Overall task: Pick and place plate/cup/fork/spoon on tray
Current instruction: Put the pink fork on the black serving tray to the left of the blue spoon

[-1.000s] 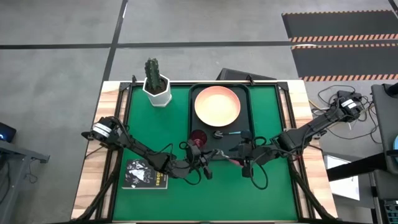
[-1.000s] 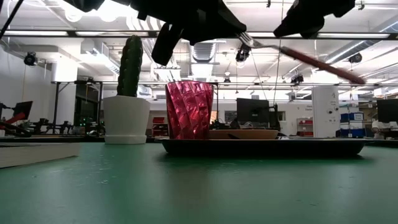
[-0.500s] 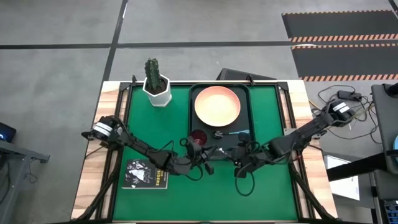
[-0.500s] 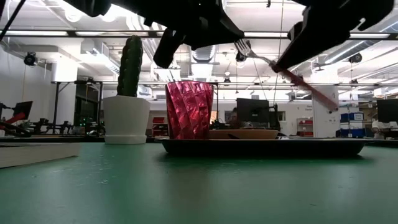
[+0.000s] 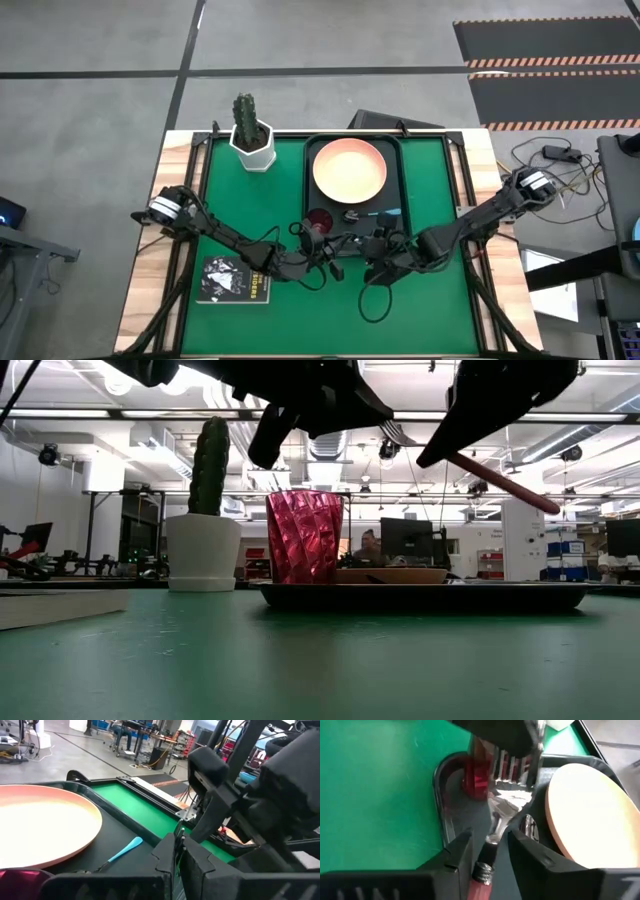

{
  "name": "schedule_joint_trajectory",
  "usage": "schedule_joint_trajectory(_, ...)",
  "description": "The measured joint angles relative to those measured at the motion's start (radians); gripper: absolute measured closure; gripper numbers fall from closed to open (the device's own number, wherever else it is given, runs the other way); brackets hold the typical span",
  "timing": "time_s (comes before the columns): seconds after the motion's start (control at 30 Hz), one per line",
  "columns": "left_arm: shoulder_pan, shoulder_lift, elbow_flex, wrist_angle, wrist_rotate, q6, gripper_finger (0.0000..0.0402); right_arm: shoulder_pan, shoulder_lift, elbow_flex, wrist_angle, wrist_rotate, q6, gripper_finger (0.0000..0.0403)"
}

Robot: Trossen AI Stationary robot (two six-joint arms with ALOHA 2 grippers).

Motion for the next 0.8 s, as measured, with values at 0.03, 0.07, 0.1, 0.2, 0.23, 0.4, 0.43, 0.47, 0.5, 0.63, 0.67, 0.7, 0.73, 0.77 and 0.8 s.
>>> schedule_joint_trajectory(0.03, 0.000, 0.000, 0.000, -0.001, 0.000, 0.001, 0.0401, 0.000, 0.011, 0.007, -0.006, 0.005, 0.000, 0.0294)
schedule_joint_trajectory(0.07, 0.000, 0.000, 0.000, -0.002, 0.000, 0.002, 0.0401, 0.000, 0.021, 0.016, -0.019, 0.015, 0.000, 0.0302)
schedule_joint_trajectory(0.1, 0.000, 0.000, 0.000, -0.003, 0.000, 0.002, 0.0401, 0.000, 0.031, 0.026, -0.030, 0.020, -0.001, 0.0312)
schedule_joint_trajectory(0.2, 0.001, 0.000, 0.000, 0.000, 0.000, 0.002, 0.0401, 0.000, 0.044, 0.058, -0.077, 0.021, 0.003, 0.0350)
schedule_joint_trajectory(0.23, 0.000, 0.000, 0.000, -0.001, -0.002, 0.003, 0.0401, 0.000, 0.046, 0.066, -0.093, 0.022, 0.006, 0.0363)
schedule_joint_trajectory(0.4, -0.002, 0.000, -0.001, -0.004, 0.005, 0.026, 0.0401, -0.001, 0.039, 0.094, -0.142, -0.029, 0.012, 0.0381)
schedule_joint_trajectory(0.43, -0.002, 0.000, -0.001, -0.003, 0.006, 0.029, 0.0401, -0.002, 0.036, 0.094, -0.143, -0.040, 0.010, 0.0381)
schedule_joint_trajectory(0.47, -0.002, 0.000, -0.001, -0.003, 0.009, 0.030, 0.0401, -0.002, 0.032, 0.094, -0.146, -0.050, 0.010, 0.0381)
schedule_joint_trajectory(0.5, -0.002, 0.000, -0.001, -0.003, 0.015, 0.031, 0.0401, -0.003, 0.030, 0.095, -0.150, -0.062, 0.010, 0.0381)
schedule_joint_trajectory(0.63, -0.002, -0.001, -0.001, -0.005, 0.036, 0.036, 0.0401, -0.013, 0.020, 0.095, -0.160, -0.138, 0.008, 0.0382)
schedule_joint_trajectory(0.67, -0.002, -0.001, -0.001, -0.005, 0.038, 0.043, 0.0401, -0.017, 0.015, 0.096, -0.163, -0.156, 0.005, 0.0383)
schedule_joint_trajectory(0.7, -0.002, -0.001, -0.001, -0.005, 0.044, 0.051, 0.0401, -0.021, 0.012, 0.096, -0.167, -0.172, 0.004, 0.0383)
schedule_joint_trajectory(0.73, -0.001, -0.001, -0.001, -0.005, 0.053, 0.055, 0.0400, -0.025, 0.007, 0.096, -0.171, -0.190, 0.001, 0.0383)
schedule_joint_trajectory(0.77, -0.001, -0.002, -0.001, -0.005, 0.066, 0.055, 0.0396, -0.030, 0.002, 0.096, -0.173, -0.212, -0.001, 0.0383)
schedule_joint_trajectory(0.8, -0.001, -0.002, -0.001, -0.004, 0.077, 0.056, 0.0390, -0.035, -0.004, 0.096, -0.176, -0.237, -0.009, 0.0383)
